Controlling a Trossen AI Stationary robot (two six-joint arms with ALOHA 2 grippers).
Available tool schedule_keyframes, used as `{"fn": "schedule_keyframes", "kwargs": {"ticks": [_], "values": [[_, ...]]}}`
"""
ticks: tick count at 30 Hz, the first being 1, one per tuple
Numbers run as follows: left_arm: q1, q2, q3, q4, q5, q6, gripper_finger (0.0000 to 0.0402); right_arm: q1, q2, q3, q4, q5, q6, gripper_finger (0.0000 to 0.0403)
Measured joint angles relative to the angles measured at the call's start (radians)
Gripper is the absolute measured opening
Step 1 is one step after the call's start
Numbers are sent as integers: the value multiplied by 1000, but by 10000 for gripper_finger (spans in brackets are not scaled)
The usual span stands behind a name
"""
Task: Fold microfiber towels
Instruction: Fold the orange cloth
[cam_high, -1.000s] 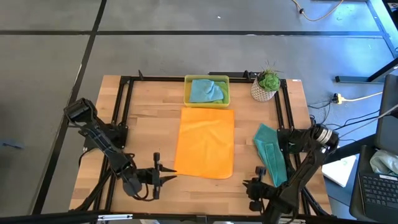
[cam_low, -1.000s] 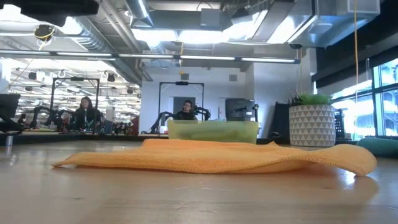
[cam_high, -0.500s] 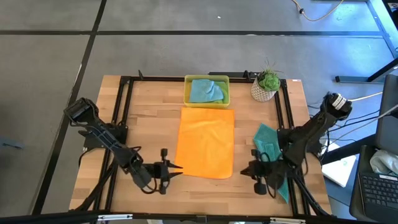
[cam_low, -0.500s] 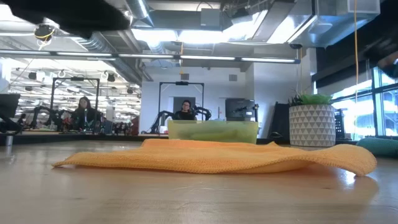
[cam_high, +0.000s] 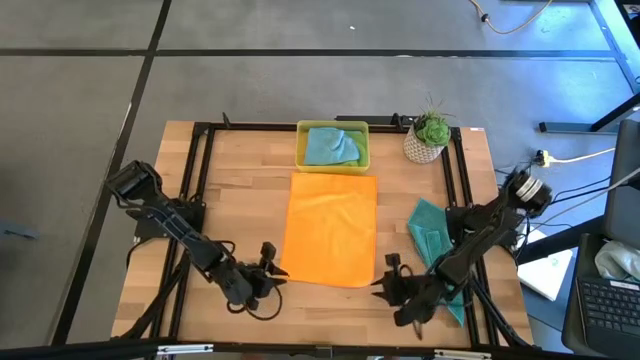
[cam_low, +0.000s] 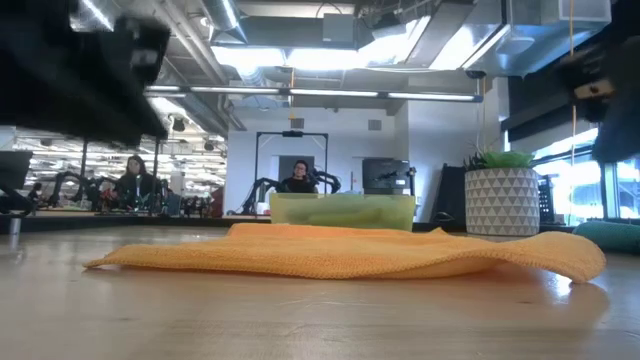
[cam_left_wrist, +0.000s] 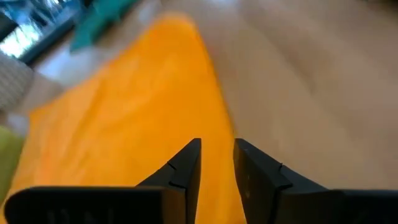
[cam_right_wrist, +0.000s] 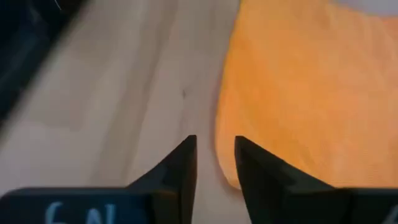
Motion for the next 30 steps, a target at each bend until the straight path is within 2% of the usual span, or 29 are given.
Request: {"fn": "schedule_keyframes", "kwargs": {"ticks": [2, 6, 10, 15, 21, 27, 30], "values": [[8, 0, -1, -68, 23, -3, 93, -7, 46, 45, -117, 0, -12, 123], [30, 0, 0, -129, 137, -1, 118, -19, 99, 137, -315, 47, -24, 140], [55, 0, 0, -178, 215, 57, 141, -25, 110, 175, -387, 47, -126, 151], [96, 0, 0, -195, 222, 156, 149, -31, 117, 154, -413, 11, -243, 163], [144, 0, 0, -221, 198, 233, 149, -33, 120, 143, -413, 83, -448, 170], [158, 0, 0, -232, 191, 234, 149, -39, 149, 142, -411, 94, -465, 170], [157, 0, 0, -234, 187, 234, 149, -39, 198, 142, -409, 93, -526, 170]]}}
